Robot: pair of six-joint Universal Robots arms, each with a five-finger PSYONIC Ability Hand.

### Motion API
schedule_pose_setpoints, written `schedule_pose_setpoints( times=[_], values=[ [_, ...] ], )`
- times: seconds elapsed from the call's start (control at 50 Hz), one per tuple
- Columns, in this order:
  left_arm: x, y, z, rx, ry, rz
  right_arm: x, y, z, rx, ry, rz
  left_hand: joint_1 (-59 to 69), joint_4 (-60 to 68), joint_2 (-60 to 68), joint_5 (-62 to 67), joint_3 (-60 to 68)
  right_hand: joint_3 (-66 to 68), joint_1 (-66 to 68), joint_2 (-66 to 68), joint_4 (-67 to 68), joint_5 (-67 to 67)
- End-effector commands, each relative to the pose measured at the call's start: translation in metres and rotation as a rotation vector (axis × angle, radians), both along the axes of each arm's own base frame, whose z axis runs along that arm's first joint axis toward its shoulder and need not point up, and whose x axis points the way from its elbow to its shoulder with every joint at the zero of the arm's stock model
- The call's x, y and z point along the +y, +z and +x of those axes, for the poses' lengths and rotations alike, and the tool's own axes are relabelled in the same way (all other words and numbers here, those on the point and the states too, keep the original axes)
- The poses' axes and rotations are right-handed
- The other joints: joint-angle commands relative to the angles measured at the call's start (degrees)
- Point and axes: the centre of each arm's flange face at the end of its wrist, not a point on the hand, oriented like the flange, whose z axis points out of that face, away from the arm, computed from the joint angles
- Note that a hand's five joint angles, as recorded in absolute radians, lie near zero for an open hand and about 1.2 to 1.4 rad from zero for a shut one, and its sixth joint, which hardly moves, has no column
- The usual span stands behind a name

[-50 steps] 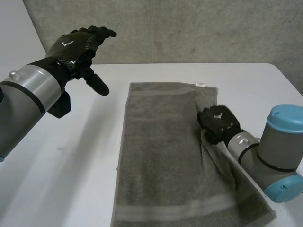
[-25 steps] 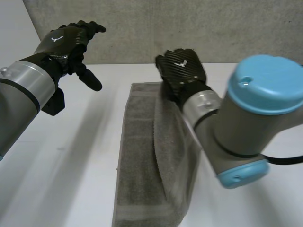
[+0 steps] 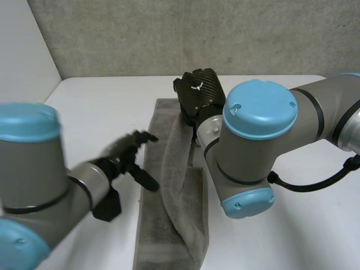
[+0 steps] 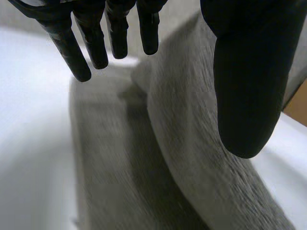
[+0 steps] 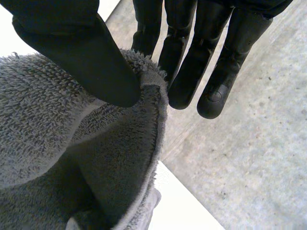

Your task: Fold the laundry

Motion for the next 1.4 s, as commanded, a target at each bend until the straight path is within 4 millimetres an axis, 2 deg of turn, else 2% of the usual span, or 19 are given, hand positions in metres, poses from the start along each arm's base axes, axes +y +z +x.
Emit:
schedule_pose_setpoints(
  times=[0.02,0.16,0.26,0.38,0.46,0.6,0.64,0.72,0.82,0.86,0.92,1.02,1.04,1.08,1.18,1.3,1.36,1.38,1.4],
  values=[
    [0.0,-0.042,-0.029,0.06,-0.054,0.104,0.002,-0.007,-0.003,0.017,0.001,0.018,2.2,2.1,2.1,2.2,2.1,12.1,25.0,12.8,11.7,13.3],
    [0.009,-0.049,-0.049,0.15,-0.1,0.128,0.002,-0.01,-0.003,0.018,0.003,0.013,5.7,5.7,5.7,5.7,5.7,12.1,25.0,12.8,11.7,13.3],
    [0.003,-0.045,-0.047,0.14,-0.019,0.049,-0.001,-0.011,-0.008,0.021,-0.008,0.016,63.8,63.7,63.7,63.8,63.7,12.1,25.0,12.8,11.7,13.3],
    [-0.01,-0.023,-0.037,0.078,0.055,-0.088,-0.017,0.001,-0.025,0.014,-0.059,0.009,63.9,63.8,63.8,63.9,63.9,12.1,25.0,12.8,11.7,13.3],
    [-0.01,0.024,-0.036,0.017,-0.043,-0.273,-0.018,0.019,-0.039,0.02,-0.043,-0.012,63.9,63.8,63.8,63.9,63.9,12.1,25.0,12.8,11.7,13.3],
    [0.021,0.073,-0.046,-0.017,-0.314,-0.327,-0.013,0.055,-0.058,0.036,0.018,-0.022,63.9,63.8,63.8,63.9,63.9,12.1,25.0,12.8,11.7,13.3],
    [0.036,0.105,-0.039,-0.017,-0.367,-0.285,-0.007,0.079,-0.065,0.022,0.028,-0.044,63.9,63.8,63.8,63.9,63.9,12.1,25.0,12.8,11.7,13.3],
    [0.047,0.124,-0.03,-0.043,-0.382,-0.255,0.004,0.106,-0.072,-0.009,0.033,-0.091,63.9,63.8,63.8,63.9,63.9,12.1,25.0,12.8,11.7,13.3],
    [0.021,0.134,-0.015,-0.048,-0.293,-0.279,0.012,0.127,-0.076,-0.037,0.04,-0.136,63.9,63.8,63.8,63.9,63.9,12.1,25.0,12.8,11.7,13.3],
    [-0.008,0.13,0.001,-0.061,-0.214,-0.281,0.005,0.114,-0.068,-0.019,0.049,-0.112,63.9,63.8,63.8,63.9,63.9,12.1,25.0,12.8,11.7,13.3],
    [-0.02,0.125,0.007,-0.078,-0.187,-0.272,0.0,0.103,-0.061,-0.002,0.056,-0.091,63.9,63.8,63.8,63.9,63.9,12.1,25.0,12.8,11.7,13.3],
    [-0.068,0.063,0.012,-0.205,-0.183,-0.168,-0.012,0.033,-0.023,0.157,0.104,-0.021,63.9,63.8,63.8,63.9,63.9,12.1,25.0,12.8,11.7,13.3],
    [-0.068,0.062,0.012,-0.205,-0.183,-0.168,-0.012,0.033,-0.023,0.158,0.104,-0.021,63.9,63.8,63.8,63.9,63.9,12.1,25.0,12.8,11.7,13.3],
    [-0.079,0.047,0.013,-0.241,-0.191,-0.154,-0.017,-0.003,-0.009,0.214,0.126,0.017,63.9,63.8,63.8,63.9,63.9,12.1,25.0,12.8,11.7,13.3],
    [-0.122,-0.008,0.004,-0.348,-0.225,-0.188,-0.023,-0.043,0.008,0.21,0.142,0.062,63.9,63.8,63.8,63.9,63.9,12.1,25.0,12.8,11.7,13.3],
    [-0.143,-0.023,-0.001,-0.403,-0.224,-0.253,-0.026,-0.06,0.02,0.142,0.155,0.05,56.8,56.8,56.8,56.9,56.8,12.1,25.0,12.8,11.7,13.3],
    [-0.147,-0.022,0.001,-0.435,-0.206,-0.287,-0.027,-0.061,0.022,0.117,0.149,0.035,36.0,35.9,35.9,36.0,36.0,12.1,25.0,12.8,11.7,13.3],
    [-0.147,-0.017,0.002,-0.441,-0.187,-0.296,-0.027,-0.061,0.022,0.112,0.148,0.037,27.3,27.3,27.3,27.4,27.3,6.5,19.3,7.1,6.1,7.7],
    [-0.143,-0.008,0.001,-0.439,-0.176,-0.308,-0.026,-0.06,0.021,0.113,0.149,0.042,20.6,20.5,20.5,20.6,20.5,-24.5,-11.7,-23.9,-24.9,-23.4]
  ],
)
